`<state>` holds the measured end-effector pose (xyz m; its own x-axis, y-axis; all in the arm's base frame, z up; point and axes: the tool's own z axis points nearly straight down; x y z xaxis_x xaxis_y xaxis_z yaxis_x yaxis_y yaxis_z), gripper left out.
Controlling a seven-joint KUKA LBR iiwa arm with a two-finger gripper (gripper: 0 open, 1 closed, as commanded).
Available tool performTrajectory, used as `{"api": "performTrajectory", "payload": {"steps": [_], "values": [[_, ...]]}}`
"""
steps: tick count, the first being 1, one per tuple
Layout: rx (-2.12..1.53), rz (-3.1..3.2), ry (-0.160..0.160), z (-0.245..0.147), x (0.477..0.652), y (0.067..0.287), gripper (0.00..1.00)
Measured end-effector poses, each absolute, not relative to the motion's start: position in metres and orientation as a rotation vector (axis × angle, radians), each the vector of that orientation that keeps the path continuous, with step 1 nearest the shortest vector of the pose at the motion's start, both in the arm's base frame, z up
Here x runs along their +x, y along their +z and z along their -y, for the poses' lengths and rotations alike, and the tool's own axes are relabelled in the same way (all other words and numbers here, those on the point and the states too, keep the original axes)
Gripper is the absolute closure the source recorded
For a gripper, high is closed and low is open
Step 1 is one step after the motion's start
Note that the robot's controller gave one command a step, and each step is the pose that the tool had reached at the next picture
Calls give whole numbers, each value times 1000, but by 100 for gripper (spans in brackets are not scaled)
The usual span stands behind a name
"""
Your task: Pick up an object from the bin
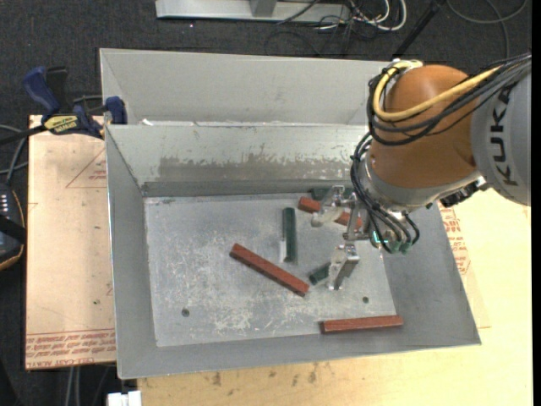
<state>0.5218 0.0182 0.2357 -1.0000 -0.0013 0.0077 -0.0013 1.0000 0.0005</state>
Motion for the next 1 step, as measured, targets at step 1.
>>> {"api": "performTrajectory", "payload": {"steps": [1], "values": [[1,3142,-1,-18,523,240,0]]}}
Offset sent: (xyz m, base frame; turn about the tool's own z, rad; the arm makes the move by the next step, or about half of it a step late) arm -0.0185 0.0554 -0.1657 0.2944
